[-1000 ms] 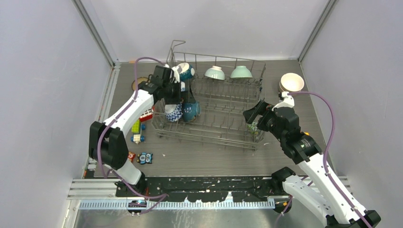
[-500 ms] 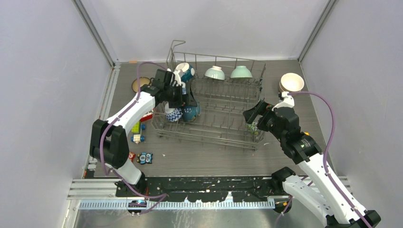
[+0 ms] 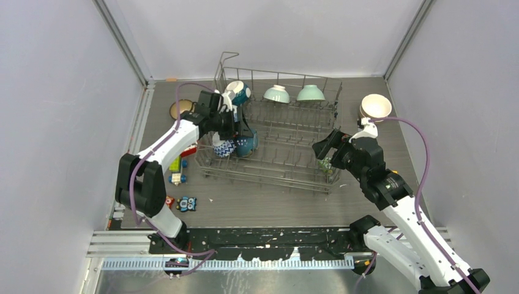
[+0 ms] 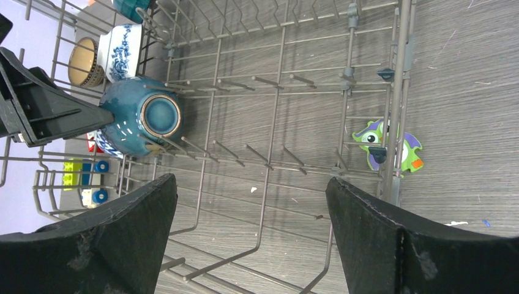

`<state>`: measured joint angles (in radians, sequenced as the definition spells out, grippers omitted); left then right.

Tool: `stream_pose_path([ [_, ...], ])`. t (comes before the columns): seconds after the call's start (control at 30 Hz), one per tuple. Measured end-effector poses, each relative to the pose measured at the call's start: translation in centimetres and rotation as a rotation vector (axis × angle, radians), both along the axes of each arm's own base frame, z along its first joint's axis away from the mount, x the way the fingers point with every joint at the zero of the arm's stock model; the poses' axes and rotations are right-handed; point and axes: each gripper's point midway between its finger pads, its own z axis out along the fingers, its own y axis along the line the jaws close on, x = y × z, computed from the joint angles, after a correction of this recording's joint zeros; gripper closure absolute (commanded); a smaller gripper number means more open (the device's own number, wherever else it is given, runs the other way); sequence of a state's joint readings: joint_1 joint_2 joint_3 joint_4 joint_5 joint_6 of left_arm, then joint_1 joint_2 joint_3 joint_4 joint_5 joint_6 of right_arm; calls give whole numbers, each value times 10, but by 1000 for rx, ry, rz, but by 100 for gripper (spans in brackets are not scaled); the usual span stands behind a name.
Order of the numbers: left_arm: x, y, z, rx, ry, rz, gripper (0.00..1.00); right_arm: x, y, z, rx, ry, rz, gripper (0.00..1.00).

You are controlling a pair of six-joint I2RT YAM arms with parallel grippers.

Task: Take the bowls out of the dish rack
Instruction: Pick up the bowl from the dish rack.

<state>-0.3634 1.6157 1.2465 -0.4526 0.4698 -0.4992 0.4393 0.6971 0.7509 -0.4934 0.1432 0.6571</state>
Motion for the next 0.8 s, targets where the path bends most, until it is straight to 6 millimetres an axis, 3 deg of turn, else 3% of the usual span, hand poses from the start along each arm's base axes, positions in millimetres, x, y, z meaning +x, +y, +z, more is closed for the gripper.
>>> stream_pose_path([
  [0.8,6,-7,-6,-95,40,17,65,0,0,-3,-3,6,-1,5],
])
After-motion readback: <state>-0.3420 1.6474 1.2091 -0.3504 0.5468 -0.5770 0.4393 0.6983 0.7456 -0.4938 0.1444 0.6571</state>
